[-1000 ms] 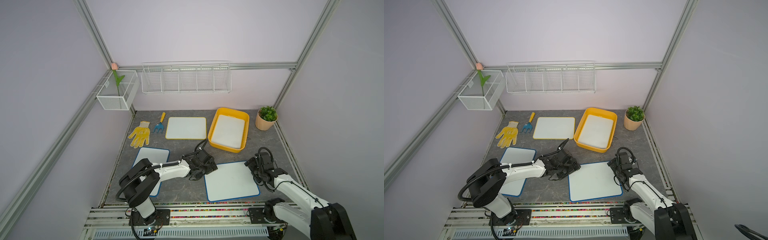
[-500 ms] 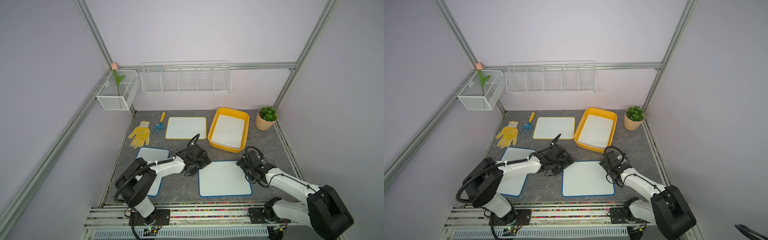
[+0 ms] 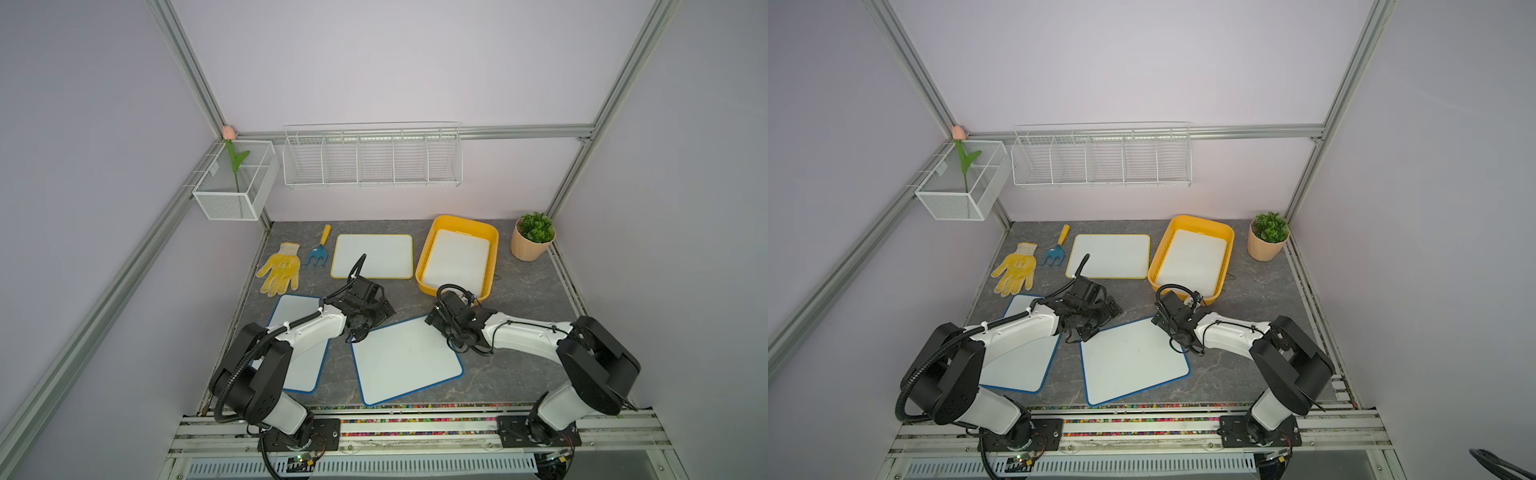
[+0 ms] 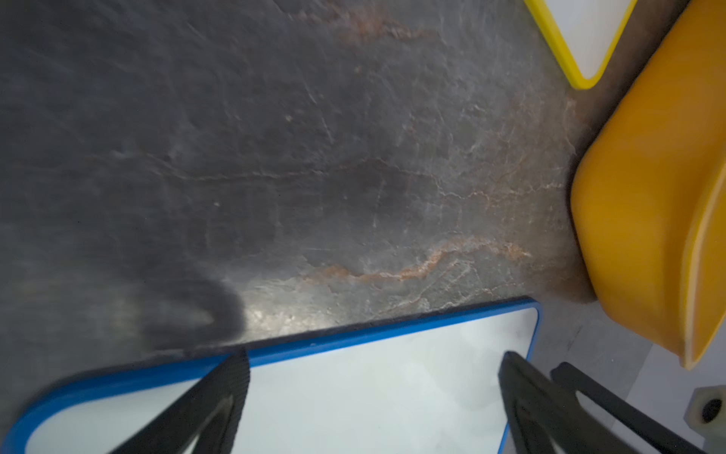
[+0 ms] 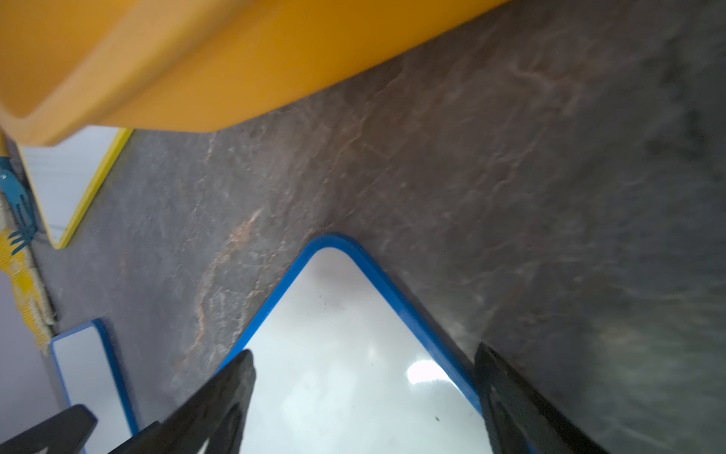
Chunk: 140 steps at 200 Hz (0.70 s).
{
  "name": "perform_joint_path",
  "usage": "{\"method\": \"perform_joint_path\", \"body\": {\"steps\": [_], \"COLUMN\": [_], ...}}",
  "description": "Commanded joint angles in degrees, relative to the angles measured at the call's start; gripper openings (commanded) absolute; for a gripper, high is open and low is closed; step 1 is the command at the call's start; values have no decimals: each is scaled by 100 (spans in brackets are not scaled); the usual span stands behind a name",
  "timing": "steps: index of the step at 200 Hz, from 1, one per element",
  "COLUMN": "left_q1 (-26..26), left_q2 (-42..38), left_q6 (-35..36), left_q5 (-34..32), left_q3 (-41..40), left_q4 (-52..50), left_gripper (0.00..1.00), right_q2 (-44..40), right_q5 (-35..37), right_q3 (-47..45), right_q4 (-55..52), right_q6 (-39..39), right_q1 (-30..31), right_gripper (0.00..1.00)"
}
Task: Put the whiteboard into the storage box
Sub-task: Move the whiteboard to the center of the board.
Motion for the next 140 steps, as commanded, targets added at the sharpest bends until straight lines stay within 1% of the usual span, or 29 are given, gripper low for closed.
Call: {"method": "perform_joint_path", "body": {"steps": [1,29,49,69,90,100,121,124,133,135,140], "left_q1": [265,344,344,344,343,338,287,269,200,185,143], "left_q2": [-367,-690,-970,-1394,-1882,-2096,-2404,-2435,-2505,-2519,-2534], "left_q6": [438,553,495,309,26,-110,-346,-360,-364,-493,-565], "left_q5": [-122,-402,-545,-745,-907,-852,-725,-721,-710,-704,-678], "left_q3": [84,235,123,-168,-532,-734,-1149,-1210,-1348,-1370,-1445], "left_q4": [-523,-1017,-1350,-1709,-2024,-2062,-1974,-1956,-1917,-1903,-1845], "left_gripper": [100,100,100,100,100,100,100,100,100,100,100], "right_q2": [565,555,511,457,403,385,283,265,221,212,189], "right_q5": [-790,-526,-375,-139,61,68,31,9,-1,-6,-27], "right_q3": [-319,-49,106,323,331,481,402,259,198,192,175], "right_q4": [-489,-738,-831,-1096,-1211,-1165,-971,-923,-859,-854,-830], "right_q6": [265,-172,-587,-1177,-1915,-2293,-2900,-2988,-3215,-3259,-3373], "right_q1": [80,68,16,-8,-5,-7,-21,-21,-17,-13,-7], "right_gripper": [90,90,90,89,90,90,90,90,90,89,89]}}
